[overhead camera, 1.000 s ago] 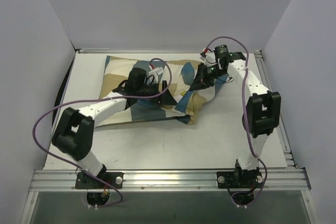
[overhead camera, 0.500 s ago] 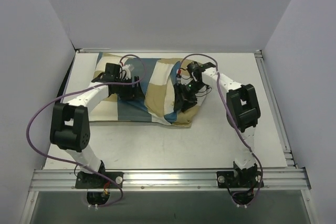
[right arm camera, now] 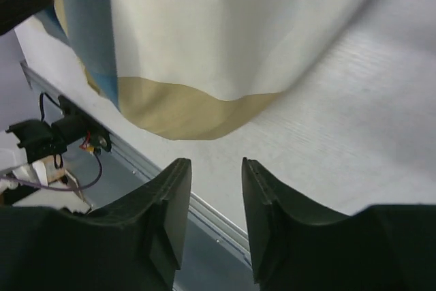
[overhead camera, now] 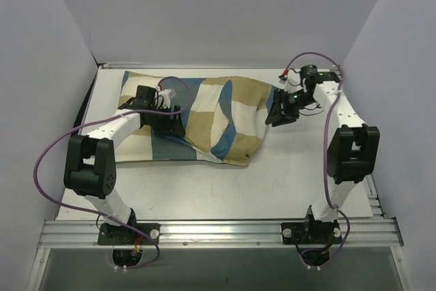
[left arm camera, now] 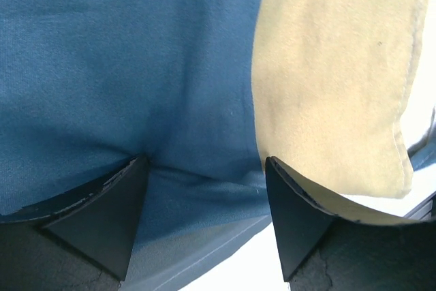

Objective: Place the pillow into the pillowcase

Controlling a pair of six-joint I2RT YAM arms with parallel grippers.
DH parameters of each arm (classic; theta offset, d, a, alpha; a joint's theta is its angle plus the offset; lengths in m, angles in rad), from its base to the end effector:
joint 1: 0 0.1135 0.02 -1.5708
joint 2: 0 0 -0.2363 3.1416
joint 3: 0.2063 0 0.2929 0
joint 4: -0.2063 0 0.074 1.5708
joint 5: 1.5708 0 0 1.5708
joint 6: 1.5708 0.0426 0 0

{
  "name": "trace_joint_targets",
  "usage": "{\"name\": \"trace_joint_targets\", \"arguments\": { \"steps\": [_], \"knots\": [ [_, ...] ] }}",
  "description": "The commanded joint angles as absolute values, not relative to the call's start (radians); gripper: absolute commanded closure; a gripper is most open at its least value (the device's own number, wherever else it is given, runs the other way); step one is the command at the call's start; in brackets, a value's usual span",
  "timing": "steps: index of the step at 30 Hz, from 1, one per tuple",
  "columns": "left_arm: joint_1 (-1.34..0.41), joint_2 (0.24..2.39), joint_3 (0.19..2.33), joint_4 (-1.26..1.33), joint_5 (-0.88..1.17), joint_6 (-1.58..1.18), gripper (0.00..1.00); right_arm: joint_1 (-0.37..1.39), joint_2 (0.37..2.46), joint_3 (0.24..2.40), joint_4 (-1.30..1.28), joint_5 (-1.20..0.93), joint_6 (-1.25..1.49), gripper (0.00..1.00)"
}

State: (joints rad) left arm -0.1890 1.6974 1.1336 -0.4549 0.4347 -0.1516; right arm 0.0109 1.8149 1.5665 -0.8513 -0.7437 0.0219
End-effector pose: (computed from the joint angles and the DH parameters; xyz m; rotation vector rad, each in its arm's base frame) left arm 0.3731 -0.0896 0.1495 0.2103 2.5852 -0.6877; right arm 0.4172 0.0334 0.2366 -0.2217 2.5180 0.9913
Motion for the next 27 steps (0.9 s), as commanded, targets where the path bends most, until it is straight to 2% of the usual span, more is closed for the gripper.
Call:
{"name": "trace_joint_targets", "arguments": {
  "steps": [1, 4, 9, 13, 17, 19, 20, 21, 22, 23, 24, 26, 27],
  "knots": [
    [-0.201, 1.641, 1.132, -0.505, 0.445, -0.083, 0.22, 0.124, 1.852, 1.557, -0.885, -0.819, 0.037, 0.66],
    [-0.23, 1.612, 1.121, -0.503, 0.431, -0.061, 0.22, 0.204, 1.838, 1.606, -0.798, -0.819, 0.11, 0.67],
    [-0.258, 1.595, 1.092, -0.496, 0.4, -0.066, 0.21, 0.327, 1.914, 1.747, -0.776, -0.767, 0.175, 0.55],
    [-0.259, 1.612, 1.085, -0.489, 0.362, -0.074, 0.21, 0.394, 2.008, 1.801, -0.822, -0.623, 0.167, 0.54],
    [-0.258, 1.64, 1.092, -0.473, 0.354, -0.083, 0.21, 0.411, 2.124, 1.856, -0.877, -0.609, 0.164, 0.56],
    [-0.258, 1.651, 1.097, -0.456, 0.359, -0.087, 0.21, 0.416, 2.152, 1.881, -0.884, -0.624, 0.158, 0.63],
    [-0.259, 1.663, 1.1, -0.451, 0.365, -0.09, 0.23, 0.416, 2.166, 1.905, -0.885, -0.676, 0.155, 0.81],
    [-0.261, 1.67, 1.101, -0.436, 0.371, -0.091, 0.24, 0.413, 2.164, 1.923, -0.884, -0.713, 0.152, 0.94],
    [-0.261, 1.68, 1.101, -0.428, 0.38, -0.091, 0.25, 0.41, 2.158, 1.936, -0.885, -0.757, 0.15, 1.0],
    [-0.261, 1.696, 1.101, -0.419, 0.391, -0.091, 0.28, 0.41, 2.123, 1.947, -0.862, -0.82, 0.155, 1.0],
    [-0.264, 1.704, 1.101, -0.398, 0.431, -0.091, 0.36, 0.411, 2.1, 1.982, -0.848, -0.909, 0.167, 1.0],
    [-0.278, 1.732, 1.107, -0.379, 0.483, -0.098, 0.46, 0.42, 2.024, 2.028, -0.783, -1.001, 0.204, 1.0],
    [-0.293, 1.739, 1.112, -0.367, 0.518, -0.101, 0.59, 0.443, 1.999, 2.067, -0.764, -1.037, 0.213, 1.0]
  ]
}}
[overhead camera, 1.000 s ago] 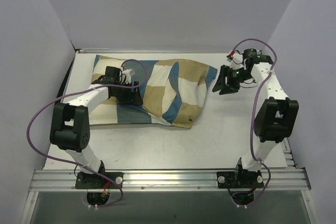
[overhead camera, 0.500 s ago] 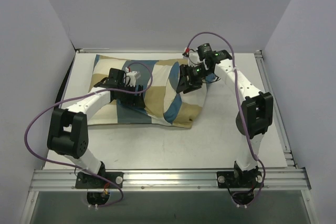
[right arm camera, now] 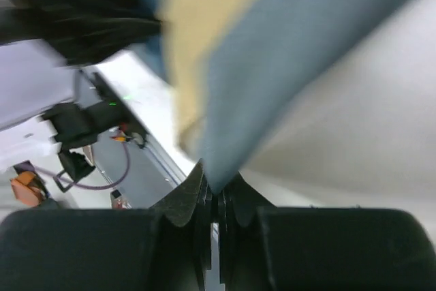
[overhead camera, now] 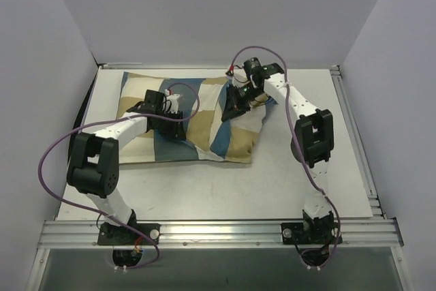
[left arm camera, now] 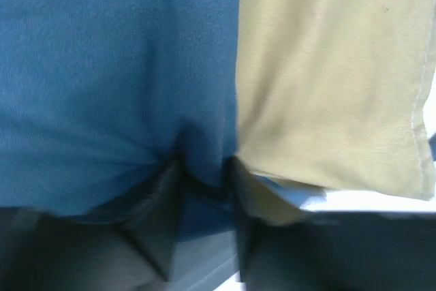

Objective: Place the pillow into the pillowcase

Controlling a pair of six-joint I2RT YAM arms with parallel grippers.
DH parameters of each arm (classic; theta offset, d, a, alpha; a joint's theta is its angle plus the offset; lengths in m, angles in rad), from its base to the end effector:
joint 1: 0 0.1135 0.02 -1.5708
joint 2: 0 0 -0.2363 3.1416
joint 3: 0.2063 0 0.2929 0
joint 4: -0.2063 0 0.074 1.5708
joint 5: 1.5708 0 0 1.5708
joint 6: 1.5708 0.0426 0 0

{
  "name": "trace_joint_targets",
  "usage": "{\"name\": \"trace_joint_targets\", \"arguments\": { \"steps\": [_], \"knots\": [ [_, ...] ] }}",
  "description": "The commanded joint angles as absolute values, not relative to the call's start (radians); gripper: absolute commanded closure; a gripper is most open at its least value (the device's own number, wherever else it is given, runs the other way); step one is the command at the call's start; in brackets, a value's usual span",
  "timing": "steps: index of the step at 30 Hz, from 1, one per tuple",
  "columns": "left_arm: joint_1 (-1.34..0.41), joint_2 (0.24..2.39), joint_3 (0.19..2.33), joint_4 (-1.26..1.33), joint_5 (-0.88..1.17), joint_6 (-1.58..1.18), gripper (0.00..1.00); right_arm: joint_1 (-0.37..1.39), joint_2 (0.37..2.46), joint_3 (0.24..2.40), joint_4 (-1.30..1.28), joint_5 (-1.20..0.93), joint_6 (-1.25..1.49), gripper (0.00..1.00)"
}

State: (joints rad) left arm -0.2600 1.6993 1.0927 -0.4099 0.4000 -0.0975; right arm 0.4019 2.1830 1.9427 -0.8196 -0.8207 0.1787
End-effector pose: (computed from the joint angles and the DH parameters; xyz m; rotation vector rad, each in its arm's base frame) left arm 0.3626 -0.1136 0.1374 0.3596 2.5729 -0.6486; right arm 0.4470 0.2238 0.2070 -0.5843 2.5561 1.2807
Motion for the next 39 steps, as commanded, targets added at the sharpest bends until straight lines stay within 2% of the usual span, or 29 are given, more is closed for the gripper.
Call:
{"name": "trace_joint_targets", "arguments": {
  "steps": [1, 5, 7, 11, 14, 16, 17, 18, 19, 20, 21, 22, 23, 25, 26, 30, 31, 34, 39],
  "knots": [
    [-0.328, 1.747, 1.124, -0.362, 0.523, -0.107, 0.64, 0.454, 1.978, 2.086, -0.756, -1.042, 0.206, 1.0],
    [-0.396, 1.763, 1.117, -0.27, 0.601, -0.184, 0.92, 0.471, 1.957, 2.096, -0.632, -1.066, 0.339, 1.0],
    [-0.394, 1.776, 1.115, -0.198, 0.641, -0.259, 1.0, 0.501, 1.98, 1.96, -0.559, -0.975, 0.388, 1.0],
    [-0.333, 1.799, 1.167, -0.196, 0.631, -0.284, 1.0, 0.493, 2.252, 1.922, -0.71, -0.685, 0.302, 1.0],
    [-0.249, 1.772, 1.164, -0.228, 0.615, -0.276, 1.0, 0.387, 2.327, 1.817, -0.742, -0.536, 0.302, 1.0],
    [-0.209, 1.744, 1.143, -0.244, 0.617, -0.246, 0.92, 0.336, 2.307, 1.741, -0.717, -0.494, 0.295, 1.0],
    [-0.193, 1.712, 1.137, -0.247, 0.621, -0.233, 0.73, 0.295, 2.289, 1.721, -0.7, -0.454, 0.267, 0.94],
    [-0.164, 1.697, 1.125, -0.253, 0.639, -0.224, 0.64, 0.281, 2.284, 1.701, -0.696, -0.457, 0.244, 0.85],
    [-0.154, 1.665, 1.123, -0.261, 0.656, -0.2, 0.57, 0.269, 2.281, 1.701, -0.698, -0.477, 0.21, 0.74],
    [-0.147, 1.649, 1.129, -0.279, 0.667, -0.177, 0.51, 0.259, 2.267, 1.709, -0.716, -0.492, 0.165, 0.52],
    [-0.14, 1.631, 1.138, -0.337, 0.669, -0.154, 0.42, 0.24, 2.249, 1.715, -0.727, -0.561, 0.143, 0.42],
    [-0.129, 1.591, 1.152, -0.363, 0.669, -0.106, 0.38, 0.23, 2.226, 1.717, -0.753, -0.607, 0.123, 0.27],
    [-0.118, 1.566, 1.157, -0.391, 0.669, -0.08, 0.34, 0.223, 2.162, 1.717, -0.77, -0.638, 0.104, 0.16],
    [-0.068, 1.505, 1.166, -0.478, 0.64, -0.02, 0.07, 0.201, 2.085, 1.718, -0.848, -0.733, 0.017, 0.14],
    [-0.046, 1.493, 1.17, -0.509, 0.634, -0.006, 0.03, 0.196, 1.998, 1.714, -0.873, -0.736, -0.018, 0.13],
    [0.029, 1.473, 1.2, -0.782, 0.588, 0.262, 0.03, 0.167, 1.783, 1.629, -0.962, -0.587, -0.161, 0.1],
    [0.028, 1.454, 1.19, -0.807, 0.534, 0.358, 0.03, 0.15, 1.719, 1.58, -0.986, -0.475, -0.226, 0.08],
    [0.031, 1.401, 1.091, -0.847, 0.482, 0.536, 0.03, 0.07, 1.636, 1.484, -1.026, -0.336, -0.331, 0.06],
    [0.009, 1.419, 1.0, -0.842, 0.456, 0.692, 0.03, -0.139, 1.591, 1.347, -1.046, -0.229, -0.498, 0.05]
  ]
}}
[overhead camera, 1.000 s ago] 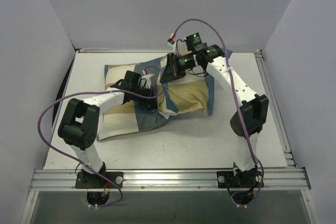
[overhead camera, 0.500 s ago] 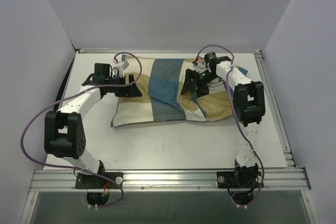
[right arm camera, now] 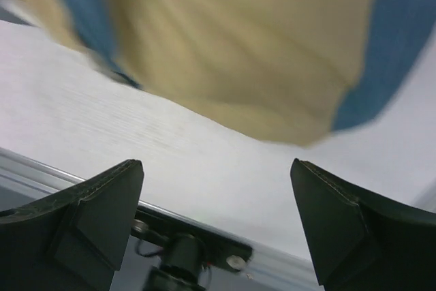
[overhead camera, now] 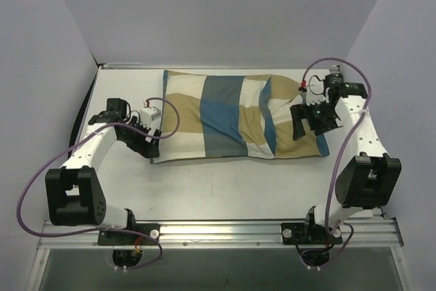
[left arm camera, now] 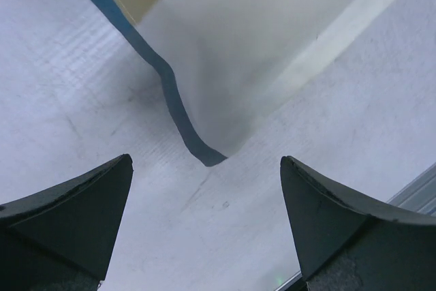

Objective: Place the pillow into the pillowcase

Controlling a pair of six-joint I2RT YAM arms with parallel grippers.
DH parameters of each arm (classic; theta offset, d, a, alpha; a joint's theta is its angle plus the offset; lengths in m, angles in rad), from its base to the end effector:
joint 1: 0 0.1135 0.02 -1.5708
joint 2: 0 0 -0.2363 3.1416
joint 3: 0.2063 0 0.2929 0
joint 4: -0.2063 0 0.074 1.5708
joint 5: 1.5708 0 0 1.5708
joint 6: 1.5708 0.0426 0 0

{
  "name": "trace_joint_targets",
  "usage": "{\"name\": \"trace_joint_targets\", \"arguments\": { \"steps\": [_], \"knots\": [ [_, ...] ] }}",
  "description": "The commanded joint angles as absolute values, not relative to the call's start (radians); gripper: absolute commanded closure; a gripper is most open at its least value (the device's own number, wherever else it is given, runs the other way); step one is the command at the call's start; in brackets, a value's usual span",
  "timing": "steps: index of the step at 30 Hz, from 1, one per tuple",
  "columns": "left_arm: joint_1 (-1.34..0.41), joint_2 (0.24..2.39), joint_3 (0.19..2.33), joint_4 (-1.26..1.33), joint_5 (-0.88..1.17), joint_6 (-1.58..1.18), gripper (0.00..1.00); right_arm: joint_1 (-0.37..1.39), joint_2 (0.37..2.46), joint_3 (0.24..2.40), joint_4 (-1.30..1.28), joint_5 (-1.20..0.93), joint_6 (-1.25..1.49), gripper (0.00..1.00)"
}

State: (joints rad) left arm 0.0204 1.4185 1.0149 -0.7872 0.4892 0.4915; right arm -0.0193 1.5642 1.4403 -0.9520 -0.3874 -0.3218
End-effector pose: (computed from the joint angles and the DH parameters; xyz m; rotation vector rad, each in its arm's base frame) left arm 0.3131 -0.0136 0.1860 0.7312 2.5097 -0.5034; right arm 0.3645 0.0091 0.2741 -0.5123 2.5174 0.3860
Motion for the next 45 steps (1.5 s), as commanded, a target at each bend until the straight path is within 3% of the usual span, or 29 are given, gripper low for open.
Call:
{"name": "trace_joint_targets", "arguments": {
  "steps": [1, 5, 11, 14, 18, 19, 21, 22, 23, 24, 29, 35, 36, 37, 38, 41, 43, 45],
  "knots": [
    [0.009, 1.445, 0.997, -0.841, 0.462, 0.707, 0.02, -0.176, 1.579, 1.329, -1.029, -0.218, -0.53, 0.05],
    [-0.034, 1.488, 0.971, -0.784, 0.457, 0.747, 0.03, -0.296, 1.557, 1.221, -0.914, -0.173, -0.647, 0.03],
    [-0.103, 1.552, 0.931, -0.674, 0.419, 0.732, 0.03, -0.299, 1.618, 1.163, -0.76, -0.245, -0.627, 0.0],
    [-0.104, 1.592, 0.923, -0.622, 0.411, 0.7, 0.09, -0.296, 1.69, 1.16, -0.675, -0.279, -0.612, 0.0],
    [-0.094, 1.643, 0.962, -0.601, 0.397, 0.641, 0.31, -0.29, 1.79, 1.167, -0.6, -0.262, -0.606, 0.06],
    [-0.087, 1.658, 0.975, -0.604, 0.397, 0.631, 0.51, -0.294, 1.834, 1.17, -0.589, -0.235, -0.591, 0.21],
    [-0.058, 1.664, 1.014, -0.614, 0.4, 0.605, 0.72, -0.304, 1.867, 1.187, -0.595, -0.216, -0.56, 0.41],
    [-0.046, 1.661, 1.026, -0.615, 0.4, 0.594, 0.83, -0.316, 1.871, 1.186, -0.595, -0.216, -0.551, 0.65],
    [-0.032, 1.655, 1.04, -0.621, 0.405, 0.585, 1.0, -0.346, 1.867, 1.184, -0.594, -0.233, -0.54, 0.79],
    [-0.006, 1.649, 1.055, -0.624, 0.422, 0.568, 1.0, -0.368, 1.858, 1.189, -0.603, -0.236, -0.529, 1.0],
    [0.124, 1.556, 1.104, -0.656, 0.446, 0.537, 1.0, -0.483, 1.705, 1.255, -0.698, -0.359, -0.503, 1.0],
    [0.123, 1.436, 1.092, -0.712, 0.471, 0.545, 1.0, -0.508, 1.58, 1.321, -0.825, -0.5, -0.485, 1.0],
    [0.117, 1.437, 1.083, -0.727, 0.475, 0.567, 1.0, -0.493, 1.591, 1.325, -0.851, -0.505, -0.491, 0.9],
    [0.112, 1.449, 1.077, -0.748, 0.48, 0.587, 1.0, -0.471, 1.632, 1.333, -0.898, -0.517, -0.479, 0.56],
    [0.106, 1.459, 1.072, -0.811, 0.514, 0.612, 1.0, -0.465, 1.65, 1.335, -0.907, -0.532, -0.451, 0.44],
    [0.107, 1.465, 1.048, -0.868, 0.503, 0.689, 0.99, -0.456, 1.709, 1.347, -0.916, -0.644, -0.364, 0.26],
    [0.115, 1.453, 1.019, -0.867, 0.48, 0.706, 0.96, -0.424, 1.759, 1.354, -0.904, -0.682, -0.324, 0.25],
    [0.127, 1.454, 1.028, -0.909, 0.497, 0.728, 0.81, -0.393, 1.79, 1.358, -0.844, -0.683, -0.261, 0.25]
  ]
}}
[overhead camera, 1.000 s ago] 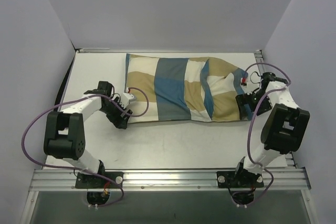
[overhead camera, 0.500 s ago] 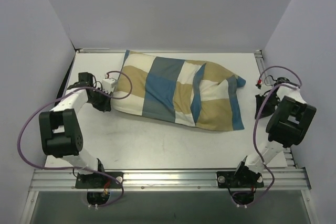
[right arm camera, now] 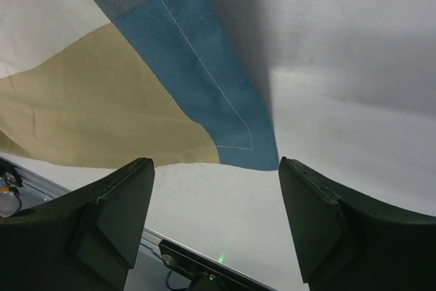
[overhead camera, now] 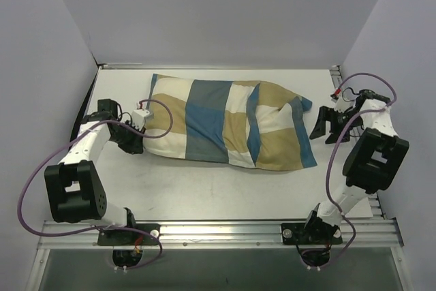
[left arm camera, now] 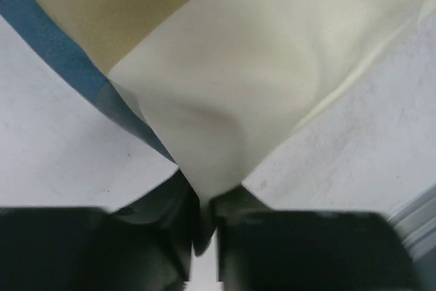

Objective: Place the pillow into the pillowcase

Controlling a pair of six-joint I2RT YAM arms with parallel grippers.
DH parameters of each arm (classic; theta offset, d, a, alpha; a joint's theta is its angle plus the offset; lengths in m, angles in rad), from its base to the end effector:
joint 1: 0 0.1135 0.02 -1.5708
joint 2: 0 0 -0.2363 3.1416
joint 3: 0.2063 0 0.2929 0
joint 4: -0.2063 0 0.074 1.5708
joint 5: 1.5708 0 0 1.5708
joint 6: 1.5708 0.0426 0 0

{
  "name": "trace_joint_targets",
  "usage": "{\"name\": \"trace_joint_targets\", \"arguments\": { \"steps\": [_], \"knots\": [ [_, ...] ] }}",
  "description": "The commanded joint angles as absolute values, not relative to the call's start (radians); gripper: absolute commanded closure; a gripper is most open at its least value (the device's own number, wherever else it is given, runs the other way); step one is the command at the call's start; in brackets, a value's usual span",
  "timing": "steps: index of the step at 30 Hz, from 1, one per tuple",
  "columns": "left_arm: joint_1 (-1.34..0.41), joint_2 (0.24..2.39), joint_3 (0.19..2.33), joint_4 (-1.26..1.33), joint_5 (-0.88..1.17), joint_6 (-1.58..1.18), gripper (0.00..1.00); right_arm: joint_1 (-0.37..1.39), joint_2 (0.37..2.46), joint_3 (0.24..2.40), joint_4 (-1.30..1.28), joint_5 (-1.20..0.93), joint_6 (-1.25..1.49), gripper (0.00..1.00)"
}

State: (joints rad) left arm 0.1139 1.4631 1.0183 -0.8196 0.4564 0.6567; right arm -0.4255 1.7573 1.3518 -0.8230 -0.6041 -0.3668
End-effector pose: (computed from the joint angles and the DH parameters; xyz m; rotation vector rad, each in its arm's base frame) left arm 0.3132 0.0169 0.1722 0.8050 2.5370 -0.4181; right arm 0.3630 -0.1379 0.1850 -0.0623 2.5471 0.5616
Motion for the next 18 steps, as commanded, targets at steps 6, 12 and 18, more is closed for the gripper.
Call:
{"name": "trace_joint_targets", "arguments": {
  "steps": [6, 12, 18],
  "knots": [
    [0.269, 1.488, 1.136, -1.041, 0.726, 0.756, 0.23, -0.334, 1.897, 1.46, -0.712, -0.675, -0.106, 0.22],
    [0.334, 1.727, 1.374, -1.014, 0.874, 0.532, 0.02, -0.338, 2.02, 1.623, -0.707, -0.762, -0.029, 0.09],
    [0.328, 1.936, 1.543, -0.678, 0.815, 0.123, 0.08, -0.316, 2.131, 1.723, -0.68, -0.831, 0.038, 0.24]
  ]
}}
